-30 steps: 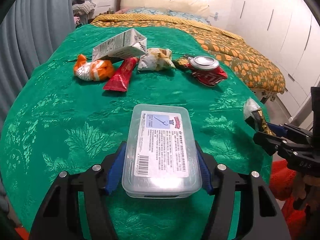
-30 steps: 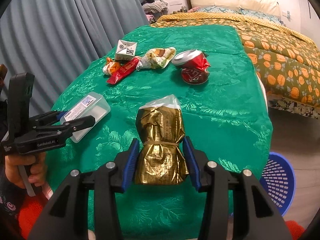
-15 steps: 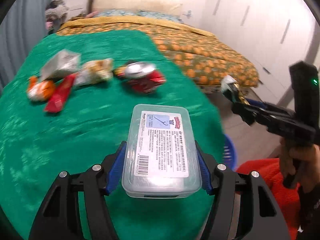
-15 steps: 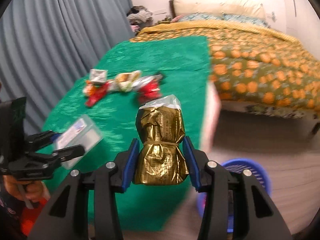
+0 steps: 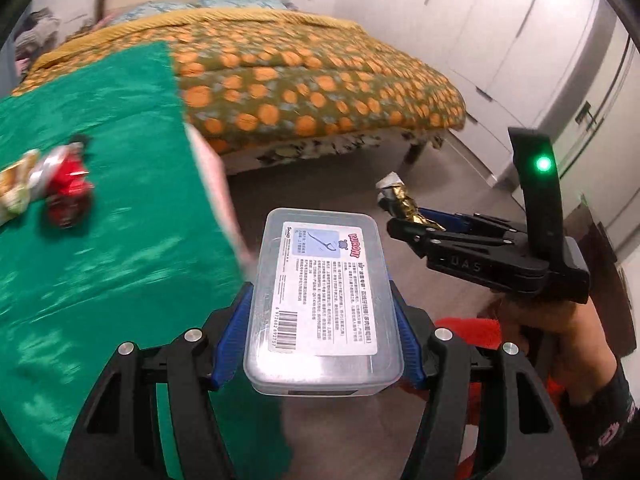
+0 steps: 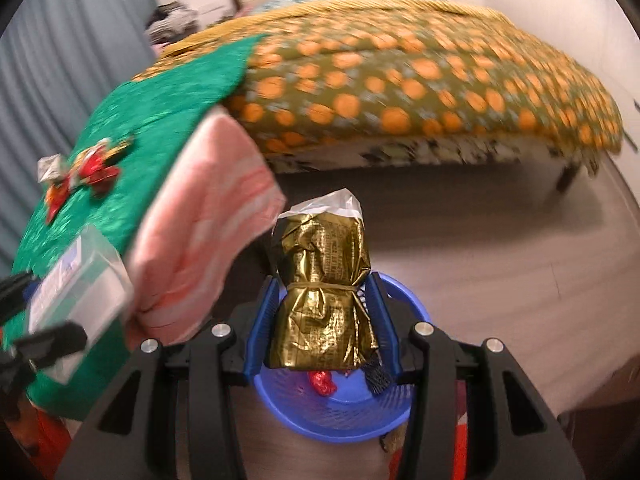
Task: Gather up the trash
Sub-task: 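Carry the plastic box and gold wrapper over the blue wastebasket with both tools, then open both tools to drop the box and gold wrapper into the basket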
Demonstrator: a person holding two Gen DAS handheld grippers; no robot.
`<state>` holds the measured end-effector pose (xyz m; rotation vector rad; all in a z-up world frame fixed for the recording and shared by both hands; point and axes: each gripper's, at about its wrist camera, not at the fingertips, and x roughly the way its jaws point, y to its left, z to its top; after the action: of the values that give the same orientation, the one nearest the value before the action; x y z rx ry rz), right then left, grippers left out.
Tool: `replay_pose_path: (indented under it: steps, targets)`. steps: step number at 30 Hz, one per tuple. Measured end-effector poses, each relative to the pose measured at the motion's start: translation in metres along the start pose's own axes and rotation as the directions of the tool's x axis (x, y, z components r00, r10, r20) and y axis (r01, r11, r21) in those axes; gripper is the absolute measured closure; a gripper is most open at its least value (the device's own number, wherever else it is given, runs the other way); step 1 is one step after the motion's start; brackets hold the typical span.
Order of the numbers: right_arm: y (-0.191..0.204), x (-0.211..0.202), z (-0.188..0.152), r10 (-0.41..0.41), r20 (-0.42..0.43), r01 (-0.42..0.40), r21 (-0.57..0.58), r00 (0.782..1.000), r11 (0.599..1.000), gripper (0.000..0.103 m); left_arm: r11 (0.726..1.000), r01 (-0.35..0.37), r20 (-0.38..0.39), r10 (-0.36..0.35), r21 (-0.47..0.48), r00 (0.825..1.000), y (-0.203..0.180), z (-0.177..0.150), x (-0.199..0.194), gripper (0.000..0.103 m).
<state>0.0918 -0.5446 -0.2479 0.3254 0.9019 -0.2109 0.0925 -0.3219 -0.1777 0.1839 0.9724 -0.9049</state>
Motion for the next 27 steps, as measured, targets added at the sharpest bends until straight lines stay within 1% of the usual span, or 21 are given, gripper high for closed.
replay_pose_path:
  steps: [5,9,20,22,23,24,27]
  targets:
    - [-0.02,0.005,-0.001,0.016,-0.02,-0.015,0.04,1.0,0.999,0.058,1.0,0.005,-0.055,-0.004,0.012,0.998,-0.022,0.006,0.048,0.04]
    - [-0.029,0.006,-0.001,0.03,-0.03,-0.028,0.067,0.999,0.997,0.058,1.0,-0.003,-0.084,0.005,0.02,0.996,-0.03,0.007,0.073,0.04]
    - [-0.045,0.017,0.0,0.053,-0.045,-0.047,0.135,0.998,0.99,0.058,0.999,-0.026,-0.132,0.03,0.03,0.991,-0.032,0.0,0.113,0.04]
    - [-0.048,0.018,0.0,0.059,-0.039,-0.053,0.152,0.997,0.987,0.053,0.999,-0.019,-0.136,0.023,0.028,0.99,-0.032,-0.002,0.121,0.039]
    - [-0.05,0.019,0.001,0.061,-0.036,-0.054,0.165,0.998,0.985,0.047,0.999,-0.019,-0.14,0.023,0.027,0.99,-0.032,-0.002,0.124,0.032]
    - [-0.052,0.018,0.001,0.067,-0.03,-0.061,0.179,0.997,0.982,0.033,0.999,-0.025,-0.141,0.028,0.026,0.99,-0.032,-0.002,0.126,0.022]
    - [-0.054,0.015,0.003,0.065,-0.016,-0.061,0.188,0.998,0.98,0.032,0.999,-0.028,-0.129,0.03,0.02,0.991,-0.031,0.0,0.127,0.02]
